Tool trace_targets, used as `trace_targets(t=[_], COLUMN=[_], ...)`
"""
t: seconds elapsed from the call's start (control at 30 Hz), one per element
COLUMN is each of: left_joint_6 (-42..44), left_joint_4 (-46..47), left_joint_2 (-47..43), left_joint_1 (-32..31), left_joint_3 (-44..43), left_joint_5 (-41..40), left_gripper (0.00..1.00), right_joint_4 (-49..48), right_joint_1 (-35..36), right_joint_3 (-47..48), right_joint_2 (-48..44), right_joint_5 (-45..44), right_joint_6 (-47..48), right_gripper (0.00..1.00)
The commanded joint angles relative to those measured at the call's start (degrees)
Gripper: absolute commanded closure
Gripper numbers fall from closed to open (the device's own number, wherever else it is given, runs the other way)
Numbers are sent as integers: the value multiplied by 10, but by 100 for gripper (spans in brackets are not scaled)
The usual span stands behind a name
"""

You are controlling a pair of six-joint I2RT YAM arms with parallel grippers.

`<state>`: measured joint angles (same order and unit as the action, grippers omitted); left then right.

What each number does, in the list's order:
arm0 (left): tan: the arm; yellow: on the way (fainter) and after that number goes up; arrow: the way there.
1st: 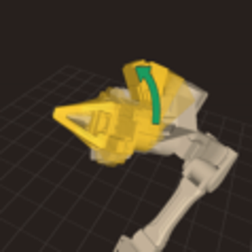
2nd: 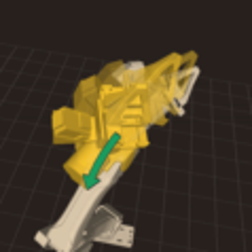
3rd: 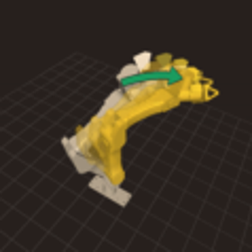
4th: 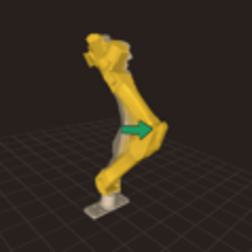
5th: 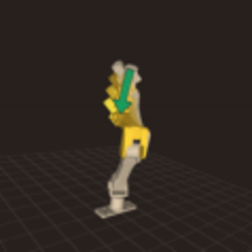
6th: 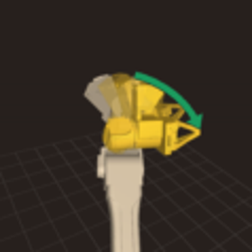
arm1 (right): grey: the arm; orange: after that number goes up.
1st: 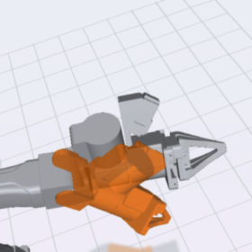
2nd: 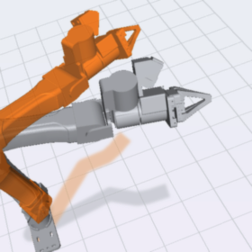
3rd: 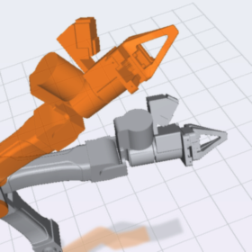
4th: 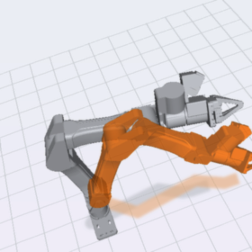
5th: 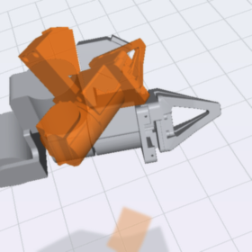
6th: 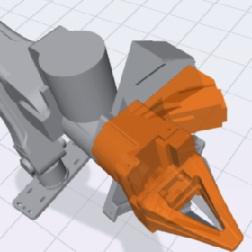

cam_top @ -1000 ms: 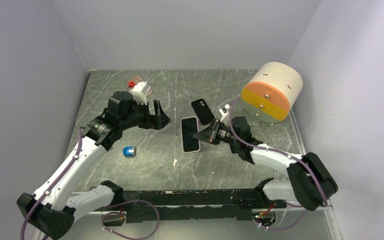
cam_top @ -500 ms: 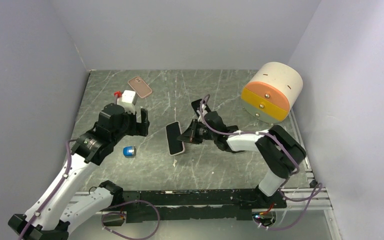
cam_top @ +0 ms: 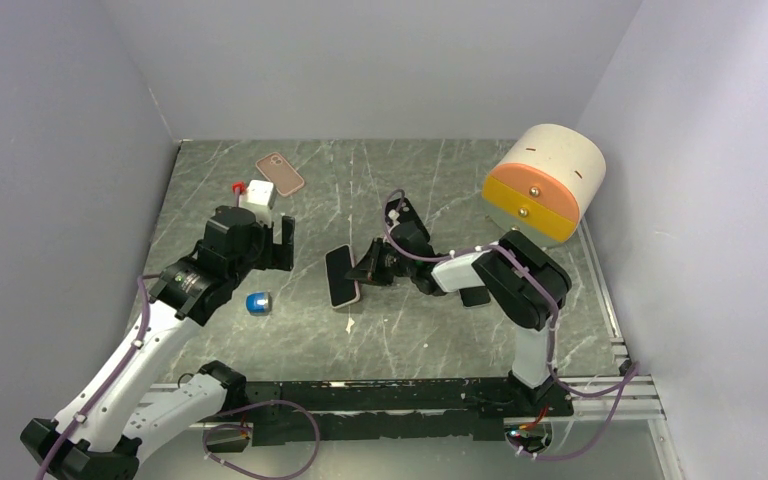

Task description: Put the phone into the phone case

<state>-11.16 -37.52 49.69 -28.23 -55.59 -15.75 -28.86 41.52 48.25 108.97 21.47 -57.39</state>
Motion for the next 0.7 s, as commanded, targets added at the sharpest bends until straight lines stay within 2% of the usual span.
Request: trace_targets(t=[0.0, 0.1, 0.27, 0.53, 0.67], left_joint_6=[13, 11, 9, 6, 8], left_joint_4=[21, 21, 13, 10, 14], left_joint_2=[-9, -6, 9, 17, 17], left_joint_1=[0, 0, 0, 0, 0], left_joint_3=[0, 0, -5, -8, -5], left_joint_5=[-16, -16, -18, -20, -19], left_gripper=[6, 6, 6, 6, 6], right_joint_4=[-62, -51, -2, 66, 110], right_joint_1=[2, 1, 1, -6, -16], right_joint_3=[26, 22, 21, 28, 22], right_joint_2=[17, 25, 9, -35, -75], right_joint_5=[-10, -13, -28, -46, -67], right_joint_6=[-12, -10, 11, 46, 64], right_gripper=[100, 98, 79, 59, 55])
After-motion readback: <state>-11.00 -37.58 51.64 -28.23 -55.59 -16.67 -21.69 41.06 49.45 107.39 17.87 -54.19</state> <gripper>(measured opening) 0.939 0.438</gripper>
